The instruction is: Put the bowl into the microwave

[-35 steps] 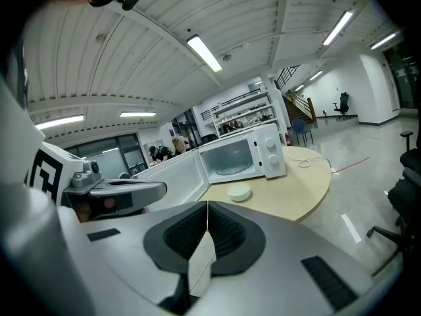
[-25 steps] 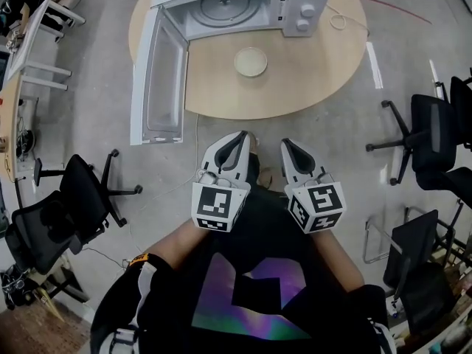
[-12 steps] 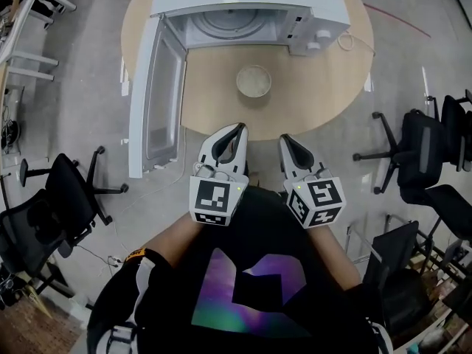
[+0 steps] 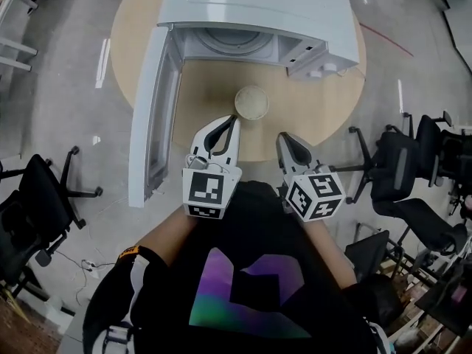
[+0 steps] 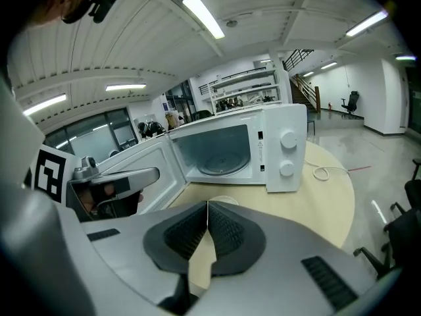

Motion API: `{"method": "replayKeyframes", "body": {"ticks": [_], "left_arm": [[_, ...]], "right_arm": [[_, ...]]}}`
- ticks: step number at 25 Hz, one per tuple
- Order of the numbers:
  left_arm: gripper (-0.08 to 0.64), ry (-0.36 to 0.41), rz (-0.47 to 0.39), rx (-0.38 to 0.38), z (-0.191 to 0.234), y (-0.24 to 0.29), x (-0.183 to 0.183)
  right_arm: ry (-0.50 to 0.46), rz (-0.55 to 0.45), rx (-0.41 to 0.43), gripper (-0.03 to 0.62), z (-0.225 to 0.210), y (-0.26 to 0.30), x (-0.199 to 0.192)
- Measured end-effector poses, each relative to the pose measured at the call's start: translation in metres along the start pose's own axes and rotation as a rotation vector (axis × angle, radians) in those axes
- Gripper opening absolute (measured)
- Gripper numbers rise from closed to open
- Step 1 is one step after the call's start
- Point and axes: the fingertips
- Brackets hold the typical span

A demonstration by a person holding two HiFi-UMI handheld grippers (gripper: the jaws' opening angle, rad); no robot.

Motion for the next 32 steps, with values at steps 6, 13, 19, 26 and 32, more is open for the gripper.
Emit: {"method": "replayKeyframes", "body": {"ticks": [6,13,19,26,32], "left_arm": [[0.046,-0.001,-0.002,0.003,0.015,0.009,0.003],[0.046,-0.005,0.014,0.044,0.028,0.02,-0.003],[0.046,-0.003,0.039,0.092,0.035,0.036,-0.011],[0.046,0.008,0.101,0.131,0.045,0.046,-0.033],[0.046,0.023,0.139,0.143,0.049,0.053,-0.046]], "right_arm": [[0.037,0.026,-0.016,0.017,-0.006,0.025,-0.001],[0.064,0.077,0.001,0.017,-0.018,0.046,-0.008],[0.132,0.152,0.05,0.017,-0.035,0.067,-0.023],[0.231,0.228,0.071,0.018,-0.049,0.084,-0.047],[0.364,0.258,0.089,0.078,-0.059,0.099,-0.059]]}}
Point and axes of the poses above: the fingertips, and each gripper's own axes: y forward along the fingers, z to its left, x out of its top, and after that the axes turned 9 degrees about -z, right-handed
